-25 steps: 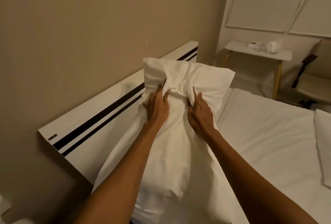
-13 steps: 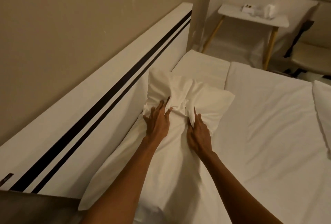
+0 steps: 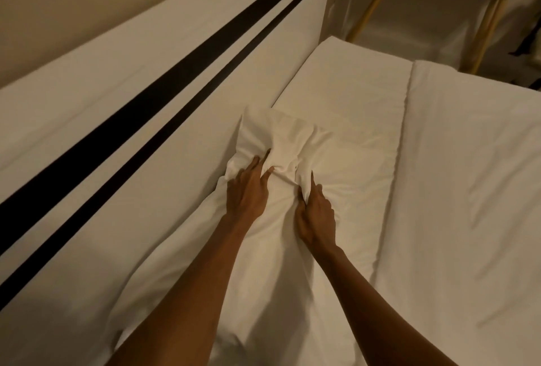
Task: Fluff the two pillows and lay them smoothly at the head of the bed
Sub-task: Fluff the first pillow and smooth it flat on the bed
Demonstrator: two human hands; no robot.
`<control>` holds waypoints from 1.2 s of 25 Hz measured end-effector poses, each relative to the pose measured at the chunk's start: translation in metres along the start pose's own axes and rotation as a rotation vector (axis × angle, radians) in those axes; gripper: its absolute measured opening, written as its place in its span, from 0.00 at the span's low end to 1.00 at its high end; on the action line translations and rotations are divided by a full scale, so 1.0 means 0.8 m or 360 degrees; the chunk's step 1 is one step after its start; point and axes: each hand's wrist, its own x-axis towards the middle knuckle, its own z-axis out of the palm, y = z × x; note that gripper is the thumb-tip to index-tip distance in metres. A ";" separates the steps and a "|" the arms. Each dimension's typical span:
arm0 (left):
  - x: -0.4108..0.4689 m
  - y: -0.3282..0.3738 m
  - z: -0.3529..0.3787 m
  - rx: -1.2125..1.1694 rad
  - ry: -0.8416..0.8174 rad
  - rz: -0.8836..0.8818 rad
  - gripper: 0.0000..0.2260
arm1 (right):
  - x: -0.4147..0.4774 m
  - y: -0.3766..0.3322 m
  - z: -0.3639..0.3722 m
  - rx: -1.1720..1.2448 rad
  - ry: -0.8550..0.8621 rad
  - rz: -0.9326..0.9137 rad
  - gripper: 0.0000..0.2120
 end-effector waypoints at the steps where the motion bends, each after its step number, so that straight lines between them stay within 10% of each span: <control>1: 0.016 -0.012 0.007 -0.0007 0.0017 0.0001 0.21 | 0.016 0.000 0.014 -0.0012 0.0028 -0.0015 0.28; 14: 0.019 -0.160 0.107 0.0372 0.0060 -0.0128 0.25 | 0.066 0.099 0.114 -0.0241 0.0111 0.0200 0.42; 18: 0.013 -0.142 0.095 0.0262 0.0143 -0.0258 0.31 | 0.114 0.078 0.086 -0.0323 0.0275 -0.0379 0.40; 21: -0.013 -0.134 0.101 0.0269 -0.0003 -0.0358 0.34 | 0.166 0.082 0.075 -0.0890 -0.0092 -0.0786 0.32; 26: -0.028 -0.147 0.096 0.0318 -0.0036 -0.0554 0.35 | 0.221 0.120 0.045 -0.1072 -0.0302 -0.0527 0.33; 30: -0.023 -0.132 0.093 0.0276 0.0291 -0.0521 0.32 | 0.218 0.055 0.086 -0.0952 -0.0321 -0.1115 0.32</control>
